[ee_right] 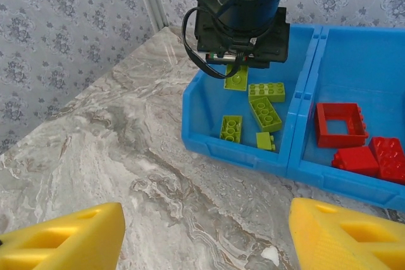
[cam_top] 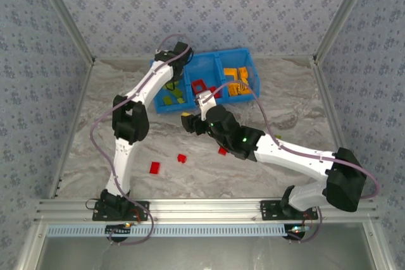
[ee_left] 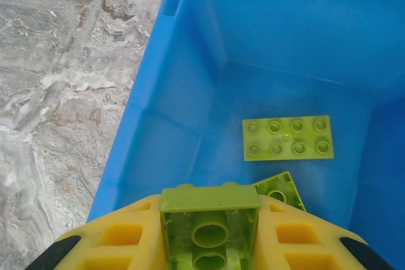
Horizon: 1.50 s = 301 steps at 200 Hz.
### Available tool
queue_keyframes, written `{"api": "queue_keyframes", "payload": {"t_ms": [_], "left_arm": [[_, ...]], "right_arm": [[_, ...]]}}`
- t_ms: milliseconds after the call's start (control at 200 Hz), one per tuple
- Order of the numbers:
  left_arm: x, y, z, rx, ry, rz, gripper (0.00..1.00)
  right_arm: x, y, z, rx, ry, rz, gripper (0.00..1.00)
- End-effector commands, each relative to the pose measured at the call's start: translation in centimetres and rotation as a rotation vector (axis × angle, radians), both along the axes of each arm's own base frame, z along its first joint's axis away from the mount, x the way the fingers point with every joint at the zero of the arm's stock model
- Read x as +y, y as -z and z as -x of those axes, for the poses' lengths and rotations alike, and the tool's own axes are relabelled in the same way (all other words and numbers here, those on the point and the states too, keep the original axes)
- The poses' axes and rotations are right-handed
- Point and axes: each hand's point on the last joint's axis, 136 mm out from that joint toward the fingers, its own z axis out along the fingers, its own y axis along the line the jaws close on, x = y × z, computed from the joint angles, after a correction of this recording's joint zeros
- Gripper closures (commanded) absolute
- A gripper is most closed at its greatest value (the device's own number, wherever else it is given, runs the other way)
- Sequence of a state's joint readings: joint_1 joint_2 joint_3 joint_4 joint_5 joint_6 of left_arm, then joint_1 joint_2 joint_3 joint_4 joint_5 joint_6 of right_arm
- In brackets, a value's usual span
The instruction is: Sort the legos into containers by color
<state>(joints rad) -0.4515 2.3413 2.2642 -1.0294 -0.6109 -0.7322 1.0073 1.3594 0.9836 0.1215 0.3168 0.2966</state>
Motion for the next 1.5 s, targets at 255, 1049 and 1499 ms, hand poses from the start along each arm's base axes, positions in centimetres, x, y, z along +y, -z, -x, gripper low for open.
{"api": "queue_keyframes", "payload": {"t_ms": [255, 1049, 1499], "left_arm": [[1.2, 3.1, -0.2, 0.064, -0.011, -0.105, 0.59], [-4.1, -15.5, 12.6, -0.300, 0.374, 0.273, 0.42], [-5.7, -11.6, 31.6, -0.174, 0.876, 0.659, 0.36]], "right_arm": [[-0.7, -0.2, 0.4, 0.017, 0.018, -0.065, 0.28], [-14.4, 14.8, 5.4, 0.677, 0.700, 0.179, 0.32], [-11.5, 21.5, 5.0, 0.960, 0.733, 0.181, 0.34]]}}
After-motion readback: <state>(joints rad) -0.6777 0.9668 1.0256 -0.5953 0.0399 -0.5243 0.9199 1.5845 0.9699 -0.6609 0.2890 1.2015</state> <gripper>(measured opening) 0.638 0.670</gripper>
